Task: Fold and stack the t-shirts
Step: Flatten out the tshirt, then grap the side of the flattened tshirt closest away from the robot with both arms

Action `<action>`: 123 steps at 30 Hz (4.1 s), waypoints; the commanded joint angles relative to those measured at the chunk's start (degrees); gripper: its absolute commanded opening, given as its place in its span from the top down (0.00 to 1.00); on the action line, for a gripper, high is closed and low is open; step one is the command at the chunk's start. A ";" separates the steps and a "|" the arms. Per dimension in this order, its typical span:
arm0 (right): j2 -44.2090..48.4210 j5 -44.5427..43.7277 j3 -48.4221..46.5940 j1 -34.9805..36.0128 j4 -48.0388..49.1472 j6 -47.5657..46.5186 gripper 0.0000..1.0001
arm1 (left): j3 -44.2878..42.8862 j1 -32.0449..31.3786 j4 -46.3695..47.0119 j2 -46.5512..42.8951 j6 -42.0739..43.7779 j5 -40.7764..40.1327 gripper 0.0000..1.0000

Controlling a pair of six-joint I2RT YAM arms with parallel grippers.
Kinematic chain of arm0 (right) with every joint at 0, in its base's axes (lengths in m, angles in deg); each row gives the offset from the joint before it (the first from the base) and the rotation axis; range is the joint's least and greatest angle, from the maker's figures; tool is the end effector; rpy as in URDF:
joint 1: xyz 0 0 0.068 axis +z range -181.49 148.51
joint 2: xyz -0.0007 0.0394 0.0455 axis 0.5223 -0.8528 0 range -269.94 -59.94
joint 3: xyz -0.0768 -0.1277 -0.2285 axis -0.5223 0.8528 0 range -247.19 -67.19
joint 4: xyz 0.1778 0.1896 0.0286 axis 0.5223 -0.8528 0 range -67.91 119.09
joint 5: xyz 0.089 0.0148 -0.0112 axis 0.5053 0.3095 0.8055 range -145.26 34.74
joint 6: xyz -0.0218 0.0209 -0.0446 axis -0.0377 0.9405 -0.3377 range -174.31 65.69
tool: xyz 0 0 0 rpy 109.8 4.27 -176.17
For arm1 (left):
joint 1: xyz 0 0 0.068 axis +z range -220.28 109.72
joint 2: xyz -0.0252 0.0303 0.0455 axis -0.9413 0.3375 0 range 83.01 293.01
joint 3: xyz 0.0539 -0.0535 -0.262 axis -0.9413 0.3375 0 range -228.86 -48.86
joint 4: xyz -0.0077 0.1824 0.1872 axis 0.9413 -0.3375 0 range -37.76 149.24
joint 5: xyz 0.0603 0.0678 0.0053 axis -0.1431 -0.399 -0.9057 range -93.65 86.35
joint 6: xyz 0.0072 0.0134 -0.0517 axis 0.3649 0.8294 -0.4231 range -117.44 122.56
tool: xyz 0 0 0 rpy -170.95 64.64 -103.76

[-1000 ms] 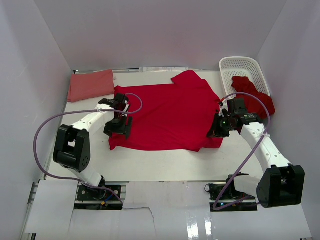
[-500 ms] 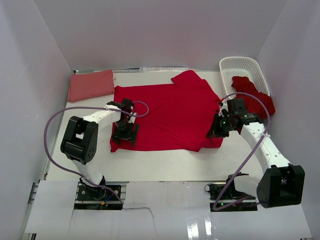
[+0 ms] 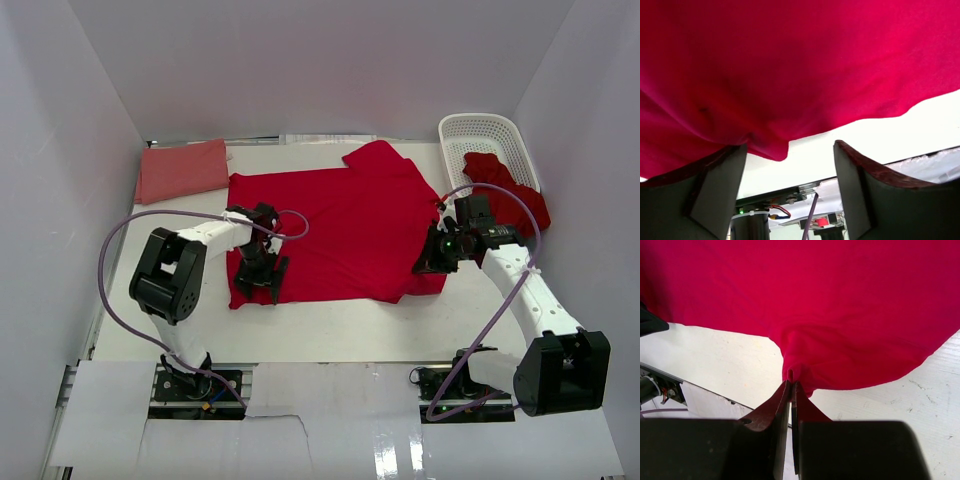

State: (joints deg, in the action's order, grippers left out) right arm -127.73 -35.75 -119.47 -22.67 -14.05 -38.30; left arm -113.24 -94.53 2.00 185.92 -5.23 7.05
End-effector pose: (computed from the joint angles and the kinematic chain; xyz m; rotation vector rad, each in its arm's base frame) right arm 0.2237 0.0469 0.2584 0.0383 2.6202 0.5972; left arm 0.2683 -0.1280 0.1566 -0.4136 -2.9565 0.2273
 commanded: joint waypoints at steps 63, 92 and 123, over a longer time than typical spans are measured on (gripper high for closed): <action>-6.30 4.57 -3.98 11.04 1.47 -2.12 0.92 | 21.22 -3.08 0.10 -31.63 31.34 -15.62 0.16; -6.57 4.57 -3.19 11.04 1.48 -2.21 0.92 | 17.45 -1.77 9.33 -22.67 25.72 -16.41 0.10; -6.21 4.14 -3.19 11.13 1.12 -1.95 0.92 | 21.66 -1.15 10.83 -25.92 26.51 -15.62 0.38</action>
State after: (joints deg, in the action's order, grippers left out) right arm -134.44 -32.36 -122.57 -11.85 -13.24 -39.76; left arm -92.56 -95.88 11.88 161.90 20.54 -9.01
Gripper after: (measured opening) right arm 0.081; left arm 0.628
